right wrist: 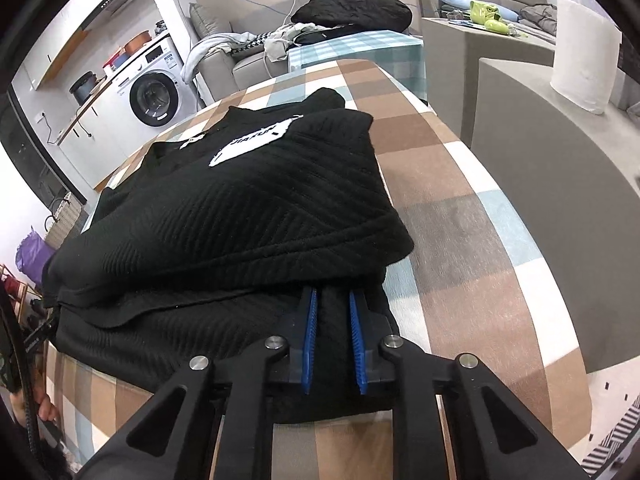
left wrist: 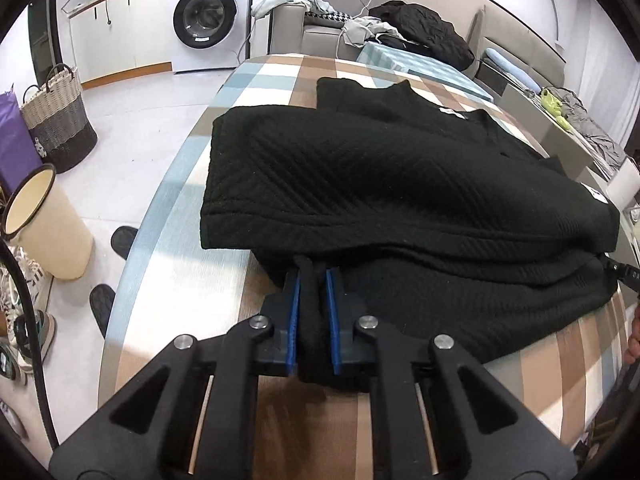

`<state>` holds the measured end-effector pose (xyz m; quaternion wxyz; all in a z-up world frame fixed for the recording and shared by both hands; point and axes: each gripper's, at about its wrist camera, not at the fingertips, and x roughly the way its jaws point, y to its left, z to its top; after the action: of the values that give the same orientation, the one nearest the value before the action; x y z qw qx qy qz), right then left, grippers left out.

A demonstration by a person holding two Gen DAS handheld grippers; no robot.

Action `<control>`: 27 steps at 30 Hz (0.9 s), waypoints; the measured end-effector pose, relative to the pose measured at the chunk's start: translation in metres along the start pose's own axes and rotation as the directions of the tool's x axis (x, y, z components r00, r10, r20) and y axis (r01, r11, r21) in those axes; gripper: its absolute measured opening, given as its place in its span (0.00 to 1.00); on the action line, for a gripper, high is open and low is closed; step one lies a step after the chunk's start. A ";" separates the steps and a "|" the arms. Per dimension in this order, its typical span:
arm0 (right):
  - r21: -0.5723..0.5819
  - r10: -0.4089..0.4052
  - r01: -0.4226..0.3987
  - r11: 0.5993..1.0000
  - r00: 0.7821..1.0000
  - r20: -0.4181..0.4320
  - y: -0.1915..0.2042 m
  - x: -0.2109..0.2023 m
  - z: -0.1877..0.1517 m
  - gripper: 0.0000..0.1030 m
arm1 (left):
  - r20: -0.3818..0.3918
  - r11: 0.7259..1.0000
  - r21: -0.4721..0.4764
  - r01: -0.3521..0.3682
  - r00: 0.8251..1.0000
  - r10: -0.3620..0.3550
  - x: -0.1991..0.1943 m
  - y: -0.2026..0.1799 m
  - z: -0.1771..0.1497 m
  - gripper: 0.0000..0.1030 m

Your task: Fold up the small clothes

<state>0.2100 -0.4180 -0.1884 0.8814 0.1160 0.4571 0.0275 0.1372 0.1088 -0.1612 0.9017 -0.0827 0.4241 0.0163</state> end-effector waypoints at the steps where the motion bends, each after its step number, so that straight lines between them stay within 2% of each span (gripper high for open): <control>1: 0.000 0.001 -0.001 1.000 1.000 -0.003 -0.001 -0.002 -0.003 0.15 | -0.002 1.000 -0.003 0.002 1.000 -0.002 -0.006 0.000 -0.006 0.09; 7: -0.003 0.017 -0.018 1.000 0.999 -0.027 -0.005 -0.018 -0.022 0.15 | -0.009 1.000 -0.027 0.008 1.000 -0.009 -0.031 0.007 -0.029 0.10; 9: -0.014 0.029 -0.029 0.999 0.999 -0.017 -0.005 -0.022 -0.026 0.19 | -0.001 0.999 -0.044 0.013 1.000 -0.013 -0.036 0.011 -0.032 0.14; 10: -0.006 0.043 -0.043 0.999 0.999 -0.012 -0.007 -0.025 -0.026 0.20 | -0.001 0.998 -0.055 0.005 1.000 -0.005 -0.038 0.013 -0.033 0.22; 11: 0.007 0.066 -0.066 0.998 0.998 -0.007 -0.009 -0.028 -0.025 0.24 | -0.005 0.998 -0.065 -0.007 1.000 0.006 -0.039 0.016 -0.033 0.35; 13: 0.034 0.113 -0.114 0.993 0.993 0.021 -0.014 -0.035 -0.025 0.39 | 0.000 0.996 -0.086 -0.019 1.000 0.019 -0.046 0.023 -0.034 0.52; 14: 0.048 0.135 -0.137 0.989 0.990 0.043 -0.017 -0.039 -0.024 0.45 | 0.008 0.996 -0.092 -0.015 1.000 0.016 -0.050 0.026 -0.033 0.55; 16: 0.062 0.162 -0.168 0.984 0.983 0.080 -0.021 -0.045 -0.021 0.48 | 0.018 0.995 -0.103 -0.010 1.000 0.012 -0.055 0.032 -0.032 0.59; 17: 0.061 0.149 -0.154 0.986 0.986 0.080 -0.023 -0.044 -0.017 0.54 | 0.020 0.993 -0.114 -0.013 1.000 0.015 -0.056 0.036 -0.032 0.63; 18: 0.067 0.111 -0.117 0.991 0.990 0.081 -0.026 -0.042 -0.014 0.54 | 0.024 0.991 -0.129 -0.015 1.000 0.018 -0.058 0.040 -0.031 0.64; 19: 0.069 0.111 -0.117 0.991 0.990 0.086 -0.027 -0.041 -0.012 0.54 | 0.028 0.990 -0.141 -0.011 0.999 0.016 -0.061 0.046 -0.031 0.65; 25: 0.091 0.174 -0.185 0.978 0.978 0.116 -0.028 -0.028 0.008 0.54 | 0.056 0.984 -0.177 0.002 0.998 0.008 -0.065 0.062 -0.019 0.65; 26: 0.085 0.184 -0.195 0.977 0.976 0.115 -0.025 -0.027 0.012 0.50 | 0.058 0.984 -0.180 0.006 0.998 0.004 -0.065 0.064 -0.016 0.65; 27: 0.073 0.195 -0.204 0.976 0.974 0.117 -0.022 -0.030 0.013 0.36 | 0.061 0.983 -0.182 0.008 0.998 0.003 -0.064 0.065 -0.013 0.65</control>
<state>0.2021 -0.4460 -0.1624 0.8923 0.1996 0.3949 0.0901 0.0798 0.1734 -0.1294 0.9029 -0.1651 0.3928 0.0565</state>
